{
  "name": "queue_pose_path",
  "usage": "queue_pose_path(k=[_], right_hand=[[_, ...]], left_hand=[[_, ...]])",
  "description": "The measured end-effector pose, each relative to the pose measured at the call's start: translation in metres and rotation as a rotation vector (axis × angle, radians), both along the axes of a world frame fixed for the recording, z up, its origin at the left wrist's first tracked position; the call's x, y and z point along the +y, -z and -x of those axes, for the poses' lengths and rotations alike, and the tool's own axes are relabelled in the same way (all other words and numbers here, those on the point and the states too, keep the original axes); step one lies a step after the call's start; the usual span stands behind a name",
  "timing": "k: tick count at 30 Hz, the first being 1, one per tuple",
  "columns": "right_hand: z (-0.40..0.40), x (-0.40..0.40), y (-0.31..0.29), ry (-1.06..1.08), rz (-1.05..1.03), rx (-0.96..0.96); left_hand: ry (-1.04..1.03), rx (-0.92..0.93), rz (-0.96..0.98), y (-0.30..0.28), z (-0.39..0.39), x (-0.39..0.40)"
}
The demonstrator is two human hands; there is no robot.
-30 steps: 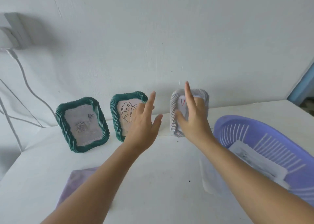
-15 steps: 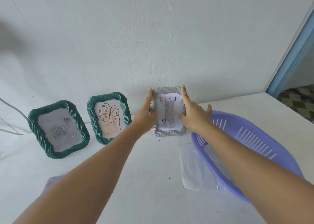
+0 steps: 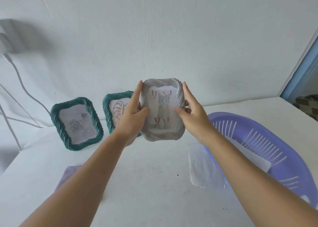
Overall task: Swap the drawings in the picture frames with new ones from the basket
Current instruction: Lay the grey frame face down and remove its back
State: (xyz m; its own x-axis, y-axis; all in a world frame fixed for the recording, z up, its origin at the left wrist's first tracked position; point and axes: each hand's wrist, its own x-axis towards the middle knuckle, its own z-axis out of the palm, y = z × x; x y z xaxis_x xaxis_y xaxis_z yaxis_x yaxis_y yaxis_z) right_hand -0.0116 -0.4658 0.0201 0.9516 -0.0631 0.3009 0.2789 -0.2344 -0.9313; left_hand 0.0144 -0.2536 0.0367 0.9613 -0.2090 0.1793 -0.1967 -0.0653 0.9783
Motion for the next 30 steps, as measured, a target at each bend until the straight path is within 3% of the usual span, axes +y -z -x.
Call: queue_pose_path(k=[12, 17, 21, 25, 30], right_hand=[[0.056, 0.041, 0.036, -0.283, -0.217, 0.151], [0.066, 0.050, 0.042, -0.280, -0.209, 0.140], [0.074, 0.055, 0.041, -0.227, -0.112, 0.081], [0.079, 0.057, 0.045, -0.043, 0.100, -0.049], [0.088, 0.065, 0.041, 0.048, 0.483, -0.218]], left_hand=[[-0.017, 0.118, 0.101, 0.032, 0.073, 0.039], [-0.040, 0.104, 0.005, 0.038, 0.083, 0.047], [-0.068, 0.084, -0.117, 0.037, 0.088, 0.049], [-0.219, -0.045, -0.478, 0.038, 0.091, 0.047], [-0.265, -0.152, -0.392, 0.019, 0.108, 0.035]])
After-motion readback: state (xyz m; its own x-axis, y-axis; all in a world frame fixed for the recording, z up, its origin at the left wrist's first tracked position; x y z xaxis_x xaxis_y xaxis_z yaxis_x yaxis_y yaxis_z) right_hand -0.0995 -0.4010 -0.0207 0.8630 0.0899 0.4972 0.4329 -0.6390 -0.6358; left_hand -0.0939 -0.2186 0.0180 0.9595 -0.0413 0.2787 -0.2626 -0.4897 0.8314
